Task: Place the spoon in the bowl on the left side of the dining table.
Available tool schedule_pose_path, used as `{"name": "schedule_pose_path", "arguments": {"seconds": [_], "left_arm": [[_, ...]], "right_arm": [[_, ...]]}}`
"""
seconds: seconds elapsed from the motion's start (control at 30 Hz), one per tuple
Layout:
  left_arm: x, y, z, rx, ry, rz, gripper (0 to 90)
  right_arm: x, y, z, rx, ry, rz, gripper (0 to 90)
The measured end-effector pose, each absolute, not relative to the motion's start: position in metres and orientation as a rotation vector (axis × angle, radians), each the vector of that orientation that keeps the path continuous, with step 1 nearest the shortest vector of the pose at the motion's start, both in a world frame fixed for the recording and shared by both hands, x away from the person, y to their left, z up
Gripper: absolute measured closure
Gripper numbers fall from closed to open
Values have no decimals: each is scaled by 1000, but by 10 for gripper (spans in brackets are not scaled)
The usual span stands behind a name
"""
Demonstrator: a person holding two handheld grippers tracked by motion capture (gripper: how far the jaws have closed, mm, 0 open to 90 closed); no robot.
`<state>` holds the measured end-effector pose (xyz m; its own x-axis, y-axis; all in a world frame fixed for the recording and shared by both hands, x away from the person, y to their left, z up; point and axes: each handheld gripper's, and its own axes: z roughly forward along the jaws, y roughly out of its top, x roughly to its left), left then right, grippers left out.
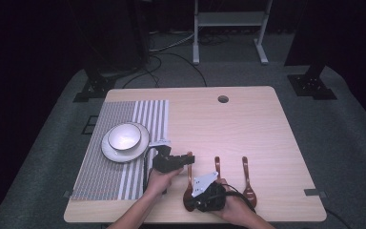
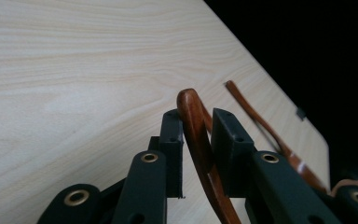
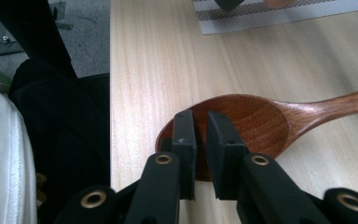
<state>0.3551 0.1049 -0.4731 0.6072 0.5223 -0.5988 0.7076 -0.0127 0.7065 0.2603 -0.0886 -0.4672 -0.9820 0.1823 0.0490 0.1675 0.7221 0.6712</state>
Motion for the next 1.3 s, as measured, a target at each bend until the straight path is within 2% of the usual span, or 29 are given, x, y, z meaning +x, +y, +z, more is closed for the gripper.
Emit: {"name": "schedule_pose_path", "arguments": {"seconds": [0.33,0.57,0.87,1.3], "left_arm": [[358,112,-466,1556,1020,-275,832],[356,113,-457,1544,1002,-251,840],[355,111,-450,1576,993,-203,840],[367,114,-414,1622,965,-50,839]], "right_arm": [[265,-101,-463,367,2886,1154,681],[270,-126,-451,468,2824,1268,609],[273,-160,-444,598,2750,1307,563],[270,-205,-441,768,2651,1331,531]]}}
